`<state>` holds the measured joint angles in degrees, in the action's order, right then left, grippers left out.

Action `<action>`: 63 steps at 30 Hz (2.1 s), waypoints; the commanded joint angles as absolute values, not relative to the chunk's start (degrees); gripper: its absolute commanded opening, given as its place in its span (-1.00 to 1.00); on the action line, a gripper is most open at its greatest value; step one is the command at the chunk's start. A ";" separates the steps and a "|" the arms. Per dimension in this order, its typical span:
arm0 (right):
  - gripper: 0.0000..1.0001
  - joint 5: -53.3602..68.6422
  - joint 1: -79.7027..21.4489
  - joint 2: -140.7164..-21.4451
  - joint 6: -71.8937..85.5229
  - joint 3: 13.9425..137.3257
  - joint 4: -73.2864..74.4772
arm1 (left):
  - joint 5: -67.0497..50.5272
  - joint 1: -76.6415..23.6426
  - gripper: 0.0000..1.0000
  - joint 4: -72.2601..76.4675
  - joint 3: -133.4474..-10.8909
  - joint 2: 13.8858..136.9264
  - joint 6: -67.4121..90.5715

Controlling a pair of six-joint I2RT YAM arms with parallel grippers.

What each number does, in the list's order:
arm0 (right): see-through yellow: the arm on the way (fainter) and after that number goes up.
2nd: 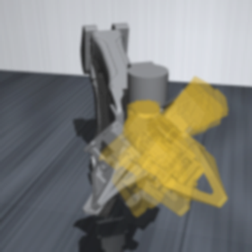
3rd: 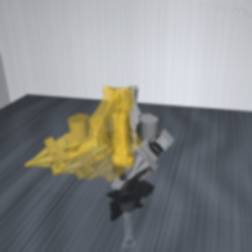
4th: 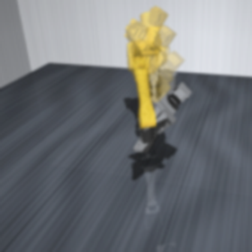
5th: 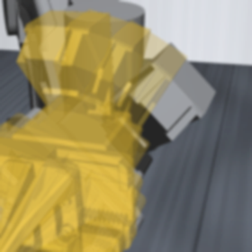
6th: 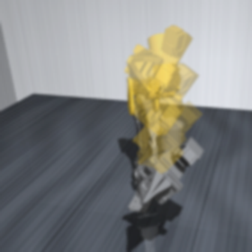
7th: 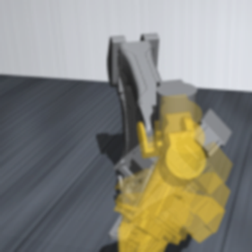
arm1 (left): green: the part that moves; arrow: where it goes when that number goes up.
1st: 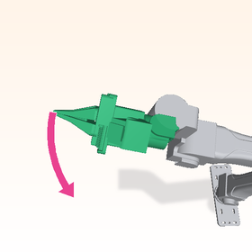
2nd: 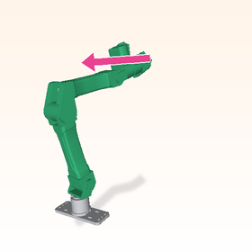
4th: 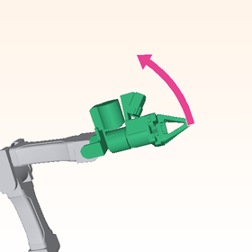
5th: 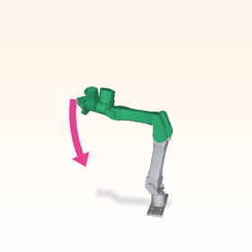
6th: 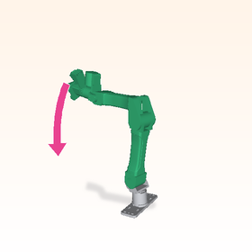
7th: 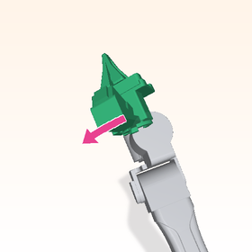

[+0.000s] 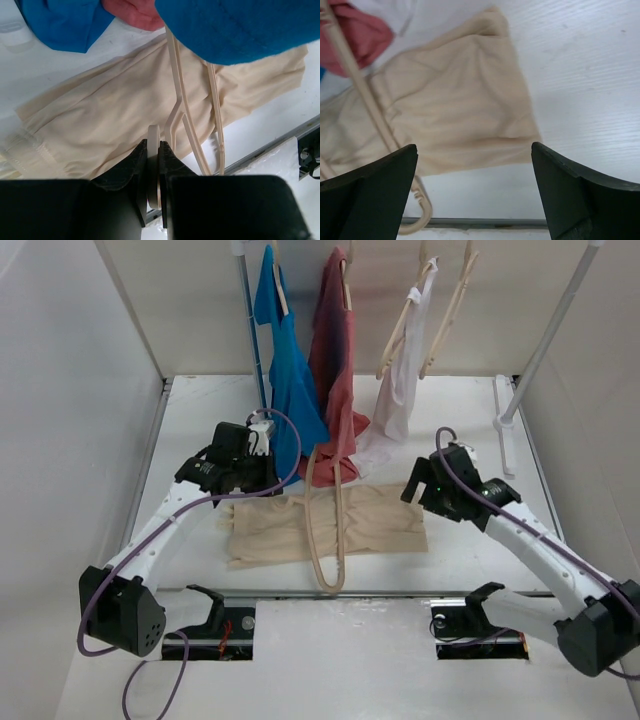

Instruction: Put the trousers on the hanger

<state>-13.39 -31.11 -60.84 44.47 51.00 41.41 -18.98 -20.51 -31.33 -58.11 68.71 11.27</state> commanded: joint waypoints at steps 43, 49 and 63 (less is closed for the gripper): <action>-1.00 12.39 -47.99 -103.97 39.64 71.72 14.41 | -21.97 -19.78 -1.00 -29.00 -56.25 68.47 11.60; -0.72 12.29 -47.99 -103.35 39.64 69.96 13.10 | -21.45 -19.78 -1.00 -29.00 -56.25 68.47 11.60; 0.41 14.16 -49.13 -89.05 28.92 67.52 17.40 | -20.92 -19.78 -1.00 -29.00 -56.78 68.47 11.07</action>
<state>14.74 -47.94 -98.41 32.58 68.86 19.51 -20.86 -19.64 -29.74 -56.58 69.47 11.73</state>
